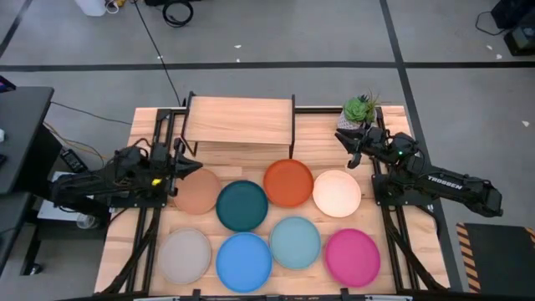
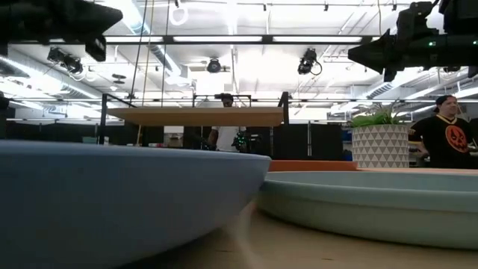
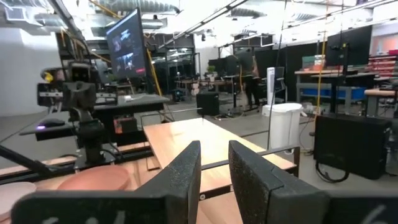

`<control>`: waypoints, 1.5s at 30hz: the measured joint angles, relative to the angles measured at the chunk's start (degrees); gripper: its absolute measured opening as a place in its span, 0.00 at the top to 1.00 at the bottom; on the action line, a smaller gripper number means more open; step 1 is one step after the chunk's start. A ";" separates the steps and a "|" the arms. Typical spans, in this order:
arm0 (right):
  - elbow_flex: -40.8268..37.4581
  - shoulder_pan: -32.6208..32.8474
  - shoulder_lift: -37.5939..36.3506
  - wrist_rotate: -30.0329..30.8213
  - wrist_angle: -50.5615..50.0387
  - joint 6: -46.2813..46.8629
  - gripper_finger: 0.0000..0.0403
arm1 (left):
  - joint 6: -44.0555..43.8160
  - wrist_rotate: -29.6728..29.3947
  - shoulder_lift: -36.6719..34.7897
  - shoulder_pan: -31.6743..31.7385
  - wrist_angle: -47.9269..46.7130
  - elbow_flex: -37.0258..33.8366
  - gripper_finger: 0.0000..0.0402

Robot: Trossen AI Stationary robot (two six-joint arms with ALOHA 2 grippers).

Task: Place and stack plates onto a shelf
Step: Put the orange plate on the shelf

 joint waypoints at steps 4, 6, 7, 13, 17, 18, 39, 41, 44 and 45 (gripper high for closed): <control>-0.02 0.00 -0.04 0.07 5.12 0.26 0.78 | 3.07 1.72 9.71 -0.21 -12.46 8.68 0.96; 0.00 0.00 -0.02 0.07 7.62 0.28 0.78 | 4.34 1.77 15.13 -0.97 -16.41 11.12 0.94; 0.00 0.00 0.00 0.07 8.52 0.28 0.78 | 4.96 1.75 17.42 -1.53 -16.72 11.91 0.92; 0.00 0.01 0.00 -0.34 13.97 1.90 0.78 | 10.68 0.90 27.84 -6.18 -19.01 14.80 0.81; 0.00 0.00 0.00 -0.70 15.31 8.06 0.78 | 11.12 -0.48 31.10 -9.57 -21.57 16.44 0.75; 0.24 0.01 0.06 -1.79 14.96 9.81 0.78 | 11.11 -1.00 31.69 -10.50 -22.76 16.92 0.74; 22.49 17.87 32.17 -2.40 -21.88 4.32 0.78 | 6.55 -23.78 43.07 -29.47 -26.99 20.44 0.61; 22.51 20.15 33.30 -0.67 -21.66 3.89 0.78 | 4.59 -22.99 43.66 -30.20 -27.57 21.42 0.58; 22.49 23.01 34.67 2.50 -21.78 3.51 0.78 | 2.81 -21.24 44.50 -30.99 -27.83 21.74 0.55; 22.49 23.79 35.00 3.26 -21.57 3.51 0.78 | 2.61 -21.24 44.55 -31.28 -27.96 21.74 0.55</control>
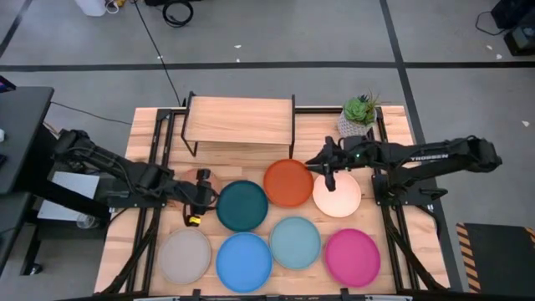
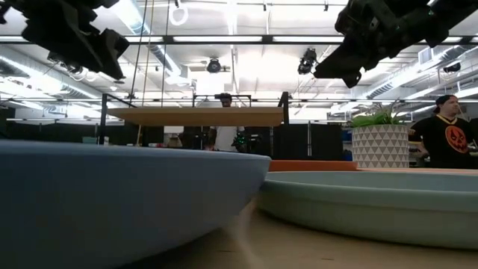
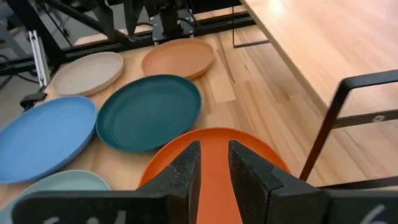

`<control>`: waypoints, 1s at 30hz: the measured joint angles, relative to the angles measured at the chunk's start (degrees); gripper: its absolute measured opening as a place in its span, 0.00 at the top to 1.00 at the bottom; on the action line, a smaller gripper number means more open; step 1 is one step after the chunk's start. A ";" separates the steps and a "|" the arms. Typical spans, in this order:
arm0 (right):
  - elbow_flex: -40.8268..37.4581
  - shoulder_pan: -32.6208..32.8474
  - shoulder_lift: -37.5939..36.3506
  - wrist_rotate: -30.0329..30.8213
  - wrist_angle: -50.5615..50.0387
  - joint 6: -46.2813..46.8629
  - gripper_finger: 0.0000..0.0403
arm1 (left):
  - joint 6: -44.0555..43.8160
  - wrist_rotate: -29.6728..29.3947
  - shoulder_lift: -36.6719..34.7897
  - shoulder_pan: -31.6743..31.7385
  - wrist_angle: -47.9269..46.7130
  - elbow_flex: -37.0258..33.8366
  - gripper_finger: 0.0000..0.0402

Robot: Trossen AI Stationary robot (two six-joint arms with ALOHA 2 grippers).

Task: Place and stack plates onto a shelf
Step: Put the orange plate on the shelf

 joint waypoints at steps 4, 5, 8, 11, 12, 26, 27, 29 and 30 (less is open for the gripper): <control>0.02 2.64 1.17 2.51 0.62 0.35 0.78 | -1.31 -0.06 -0.04 -0.54 0.12 0.00 0.54; 0.00 3.27 1.45 3.12 0.66 0.61 0.78 | -1.61 -0.04 -0.04 -0.58 0.11 0.00 0.54; 0.00 5.10 3.55 5.10 2.71 1.39 0.78 | -2.98 0.00 -0.04 -1.06 0.07 0.00 0.54; 0.01 6.61 5.66 5.81 4.25 1.37 0.78 | -3.15 0.00 -0.04 -1.77 0.07 0.00 0.54; 0.18 6.94 6.25 5.81 4.07 1.39 0.78 | -3.15 0.02 -0.04 -2.00 0.07 0.00 0.54; 11.10 8.20 18.06 15.36 -20.35 11.62 0.78 | -4.99 -0.88 0.00 -3.07 -0.10 0.00 0.54; 12.16 7.69 18.81 15.29 -22.44 12.08 0.78 | -4.46 -1.11 0.00 -3.08 -0.12 0.00 0.54; 13.97 6.91 20.22 12.70 -25.58 11.04 0.76 | -4.24 -1.24 0.00 -3.08 -0.17 0.00 0.54; 14.67 6.89 21.00 11.06 -26.14 9.18 0.76 | -4.22 -1.27 0.00 -3.08 -0.27 0.00 0.54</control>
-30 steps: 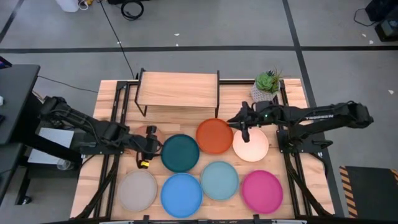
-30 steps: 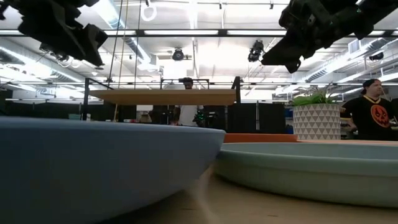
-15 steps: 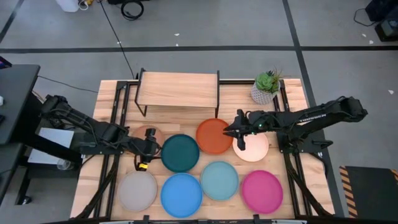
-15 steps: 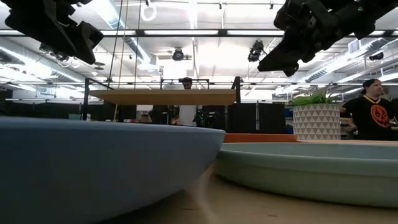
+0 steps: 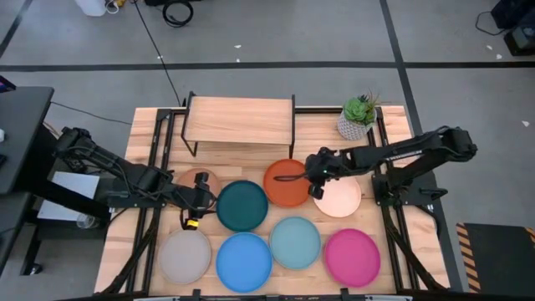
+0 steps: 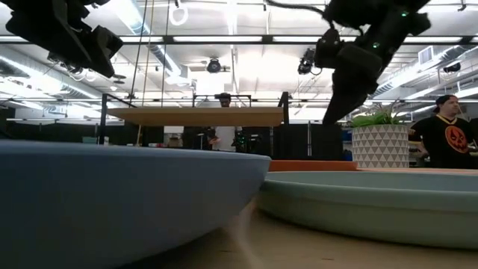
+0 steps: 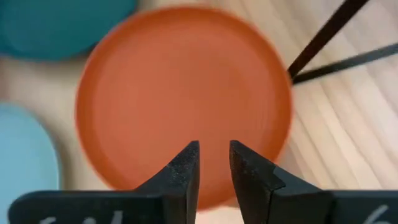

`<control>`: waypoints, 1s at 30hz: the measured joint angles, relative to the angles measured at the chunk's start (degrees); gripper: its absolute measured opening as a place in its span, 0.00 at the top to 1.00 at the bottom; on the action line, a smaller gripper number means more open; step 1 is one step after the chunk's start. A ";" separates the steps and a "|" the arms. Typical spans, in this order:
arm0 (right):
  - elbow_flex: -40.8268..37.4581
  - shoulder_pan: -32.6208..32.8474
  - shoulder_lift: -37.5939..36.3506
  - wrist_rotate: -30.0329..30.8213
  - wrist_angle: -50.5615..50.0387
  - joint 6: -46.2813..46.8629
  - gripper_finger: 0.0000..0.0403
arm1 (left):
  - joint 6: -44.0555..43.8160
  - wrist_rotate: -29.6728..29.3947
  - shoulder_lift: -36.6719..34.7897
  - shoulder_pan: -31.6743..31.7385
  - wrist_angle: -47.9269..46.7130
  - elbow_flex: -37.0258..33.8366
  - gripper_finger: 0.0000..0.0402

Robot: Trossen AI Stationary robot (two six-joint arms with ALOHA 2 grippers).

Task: Place and stack plates onto a shelf
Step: Put the orange plate on the shelf

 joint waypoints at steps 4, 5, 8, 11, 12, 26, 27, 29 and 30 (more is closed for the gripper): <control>2.40 4.54 4.60 -0.25 -1.97 -4.56 0.74 | 0.05 -0.71 0.00 0.00 -0.66 0.00 0.54; 3.14 5.77 6.14 0.69 -3.68 -5.09 0.74 | 0.08 -1.10 0.00 0.00 -0.83 0.00 0.54; 5.34 9.63 10.11 3.63 -6.03 -5.93 0.74 | 0.52 -1.85 0.00 0.00 -0.82 0.00 0.54; 6.88 13.16 13.24 5.44 -6.21 -6.47 0.74 | 0.68 -2.38 0.00 0.00 -0.80 0.00 0.54; 7.23 14.11 14.09 5.99 -6.49 -6.85 0.74 | 0.68 -2.51 0.00 0.00 -0.82 0.00 0.54; 9.20 18.45 18.02 9.95 -7.69 -11.89 0.55 | 0.66 -2.88 0.00 0.02 -1.14 0.00 0.54; 9.20 18.52 18.61 10.16 -7.53 -12.30 0.55 | 0.66 -2.90 0.00 0.02 -1.16 0.00 0.54; 9.20 18.63 20.21 11.02 -7.30 -13.16 0.54 | 0.66 -2.91 0.00 0.02 -1.17 0.00 0.54; 9.20 18.63 21.09 11.27 -7.44 -13.88 0.55 | 0.66 -2.93 0.00 0.02 -1.17 0.00 0.54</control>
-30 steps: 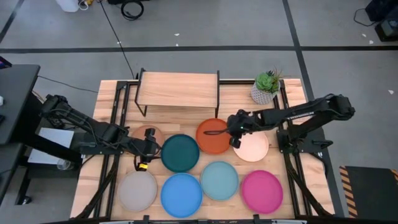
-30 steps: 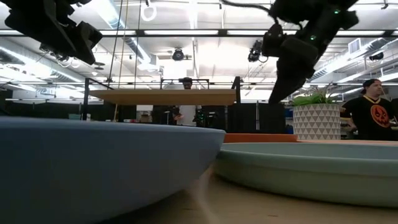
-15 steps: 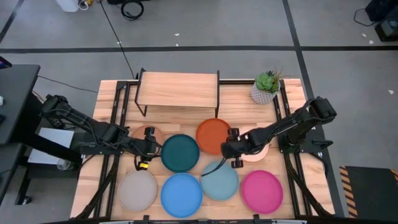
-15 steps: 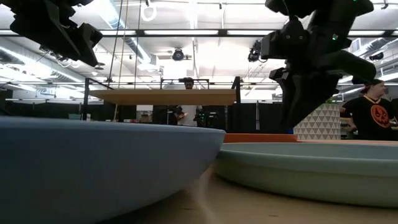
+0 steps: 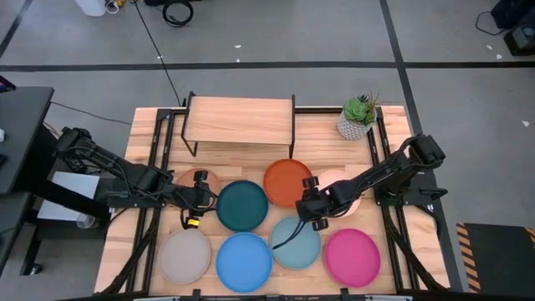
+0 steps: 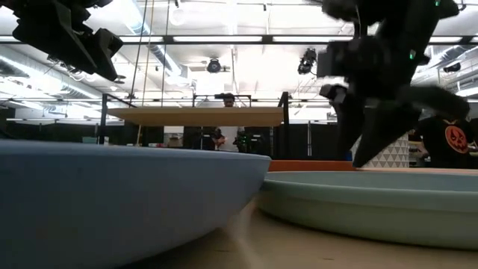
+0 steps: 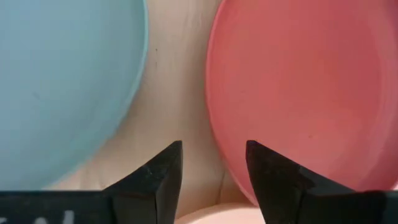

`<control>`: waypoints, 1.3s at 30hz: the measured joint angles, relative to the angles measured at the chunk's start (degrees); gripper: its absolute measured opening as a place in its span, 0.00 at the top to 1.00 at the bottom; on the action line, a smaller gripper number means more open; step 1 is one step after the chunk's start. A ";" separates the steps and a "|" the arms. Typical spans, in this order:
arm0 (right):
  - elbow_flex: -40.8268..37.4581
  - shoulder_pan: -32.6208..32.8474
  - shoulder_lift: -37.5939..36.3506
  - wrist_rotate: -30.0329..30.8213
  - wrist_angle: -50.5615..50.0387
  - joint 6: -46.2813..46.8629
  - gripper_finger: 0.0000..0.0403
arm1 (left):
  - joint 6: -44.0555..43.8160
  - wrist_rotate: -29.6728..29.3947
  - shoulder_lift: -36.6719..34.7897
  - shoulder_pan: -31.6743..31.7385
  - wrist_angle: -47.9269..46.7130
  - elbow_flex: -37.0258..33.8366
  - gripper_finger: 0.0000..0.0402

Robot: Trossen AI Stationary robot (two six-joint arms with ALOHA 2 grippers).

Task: Place and stack plates onto a shelf
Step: Put the orange plate on the shelf

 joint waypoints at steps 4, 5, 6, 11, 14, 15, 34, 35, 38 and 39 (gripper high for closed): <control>0.00 -0.04 2.49 1.41 0.17 -2.06 0.60 | 0.00 -0.02 0.00 0.00 -0.15 0.00 0.54; 0.00 -0.01 2.90 1.49 0.15 -2.61 0.62 | -0.01 -0.02 0.00 0.00 -0.15 0.00 0.54; 0.00 -0.02 3.24 1.51 0.22 -2.98 0.64 | -0.01 -0.02 0.00 0.00 -0.19 0.00 0.54; -0.02 0.04 3.49 1.38 0.01 -3.09 0.75 | -0.02 -0.02 0.00 0.00 -0.24 0.00 0.54; -0.02 0.62 3.46 1.32 -0.06 -3.54 0.81 | -0.04 -0.02 0.00 0.00 -0.30 0.00 0.54; -0.02 0.88 3.30 1.26 -0.21 -4.00 0.83 | -0.04 -0.02 0.00 0.00 -0.31 0.00 0.54; 18.05 6.77 1.49 0.24 -20.06 -6.00 0.94 | -0.93 -0.03 0.00 0.00 0.41 -0.02 0.54; 19.33 7.05 1.49 1.05 -21.45 -6.50 0.94 | -0.98 -0.07 0.00 0.00 0.65 -0.02 0.54; 22.55 7.60 1.49 4.43 -22.16 -10.66 0.94 | -0.92 -1.07 -0.03 0.00 1.49 -0.02 0.54; 23.54 7.67 1.49 5.79 -22.07 -12.77 0.94 | -0.91 -1.37 -0.07 0.00 1.58 -0.02 0.54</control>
